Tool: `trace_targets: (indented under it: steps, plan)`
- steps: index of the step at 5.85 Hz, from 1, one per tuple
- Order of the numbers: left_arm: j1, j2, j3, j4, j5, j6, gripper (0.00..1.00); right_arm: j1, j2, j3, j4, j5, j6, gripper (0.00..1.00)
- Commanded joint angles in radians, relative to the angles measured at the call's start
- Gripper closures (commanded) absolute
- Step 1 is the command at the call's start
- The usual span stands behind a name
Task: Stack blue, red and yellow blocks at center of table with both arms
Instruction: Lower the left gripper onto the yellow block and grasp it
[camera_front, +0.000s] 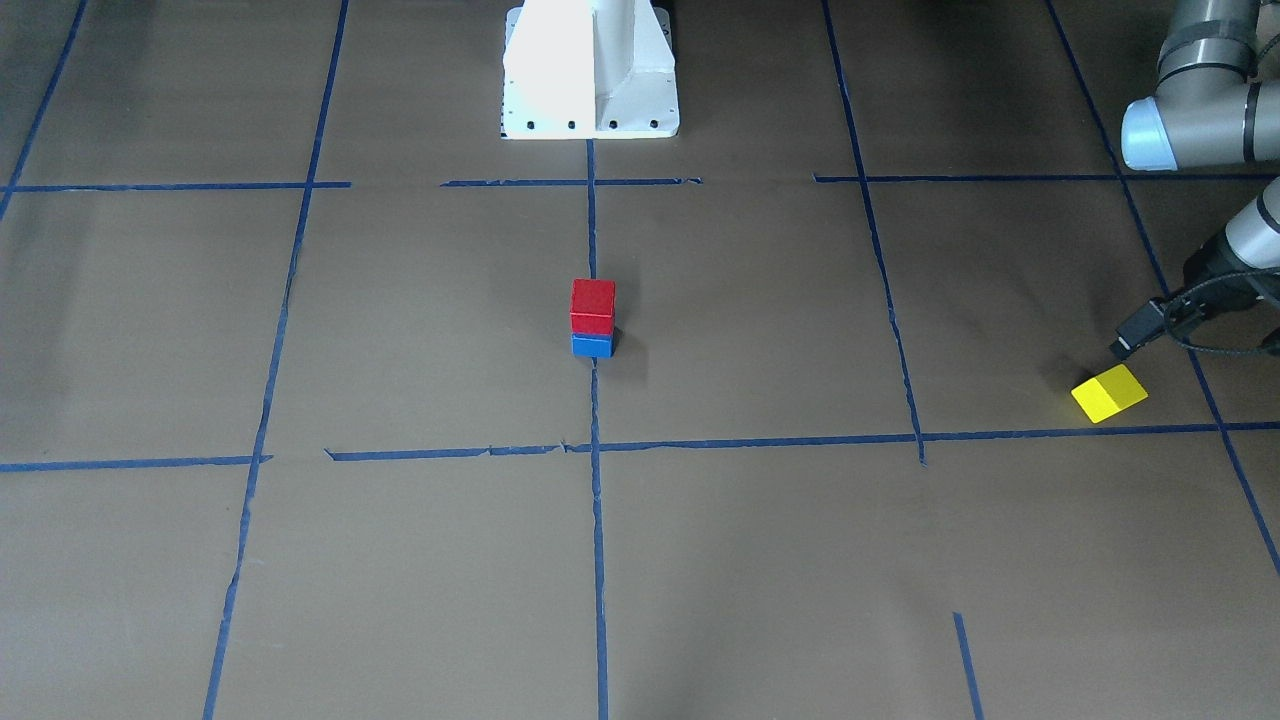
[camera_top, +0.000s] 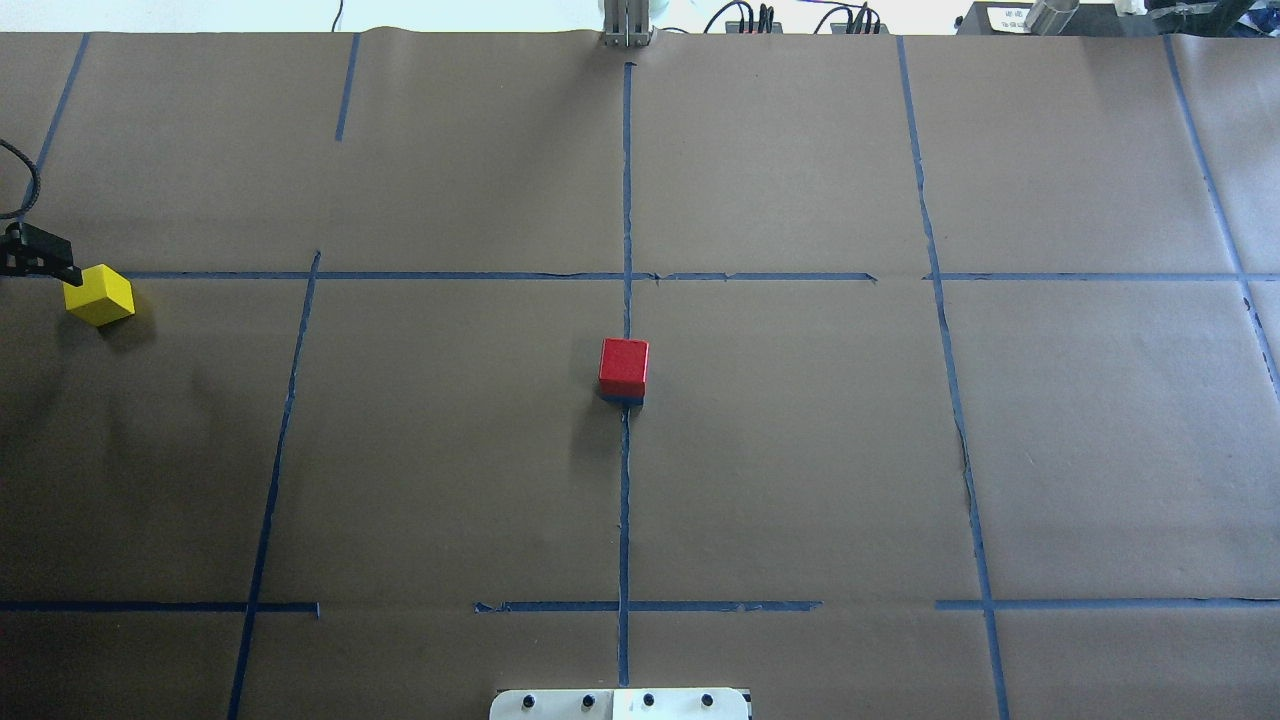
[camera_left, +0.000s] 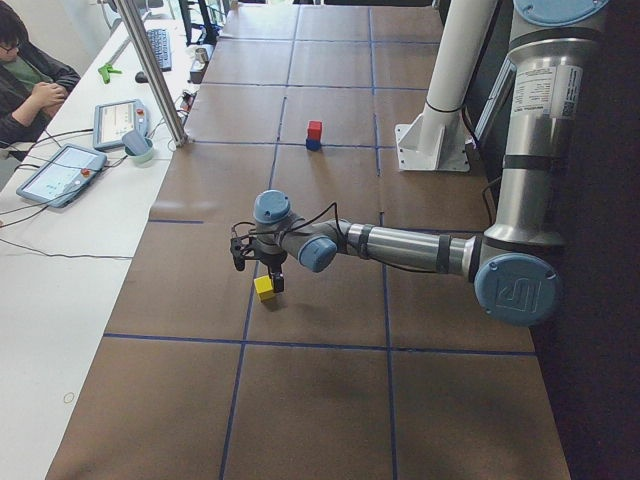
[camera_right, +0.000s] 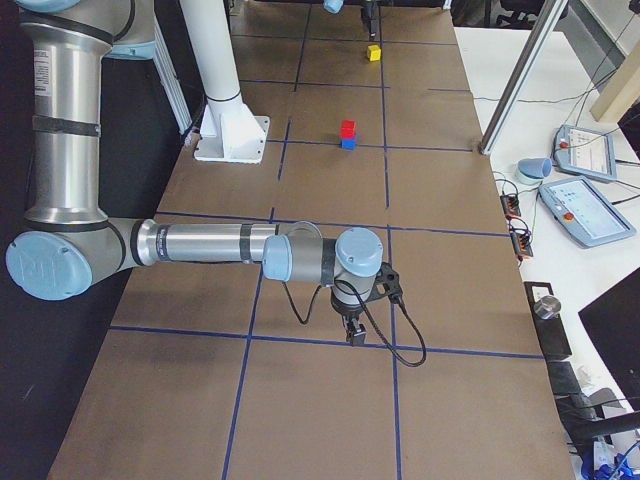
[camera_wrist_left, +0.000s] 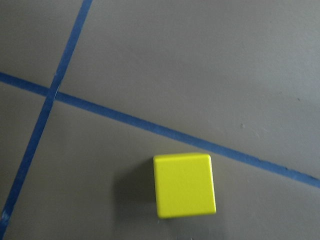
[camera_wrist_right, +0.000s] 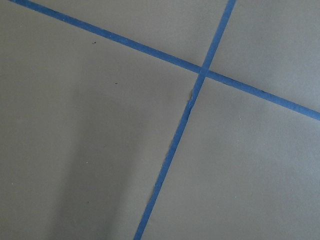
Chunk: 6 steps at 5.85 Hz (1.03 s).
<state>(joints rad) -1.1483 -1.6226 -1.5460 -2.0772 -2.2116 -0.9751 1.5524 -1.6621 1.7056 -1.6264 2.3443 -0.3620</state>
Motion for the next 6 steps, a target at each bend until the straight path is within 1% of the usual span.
trace_targets:
  steps: [1, 2, 4, 5, 6]
  plan:
    - [0.034, -0.038, 0.062, -0.026, 0.010, -0.010, 0.01, 0.000, -0.001, 0.000, 0.000, 0.000, 0.000, 0.00]
    - [0.054, -0.052, 0.079, -0.026, 0.015, -0.011, 0.01, 0.000, -0.001, 0.000, 0.000, 0.000, -0.002, 0.00]
    - [0.056, -0.094, 0.145, -0.026, 0.015, -0.008, 0.01, 0.000, -0.001, 0.000, 0.000, 0.000, -0.002, 0.00]
    - [0.056, -0.106, 0.165, -0.026, 0.016, -0.005, 0.01, 0.000, -0.001, 0.000, 0.000, 0.000, -0.002, 0.00]
    - [0.080, -0.108, 0.178, -0.026, 0.016, -0.002, 0.01, 0.000, -0.001, 0.000, 0.000, 0.000, -0.002, 0.00]
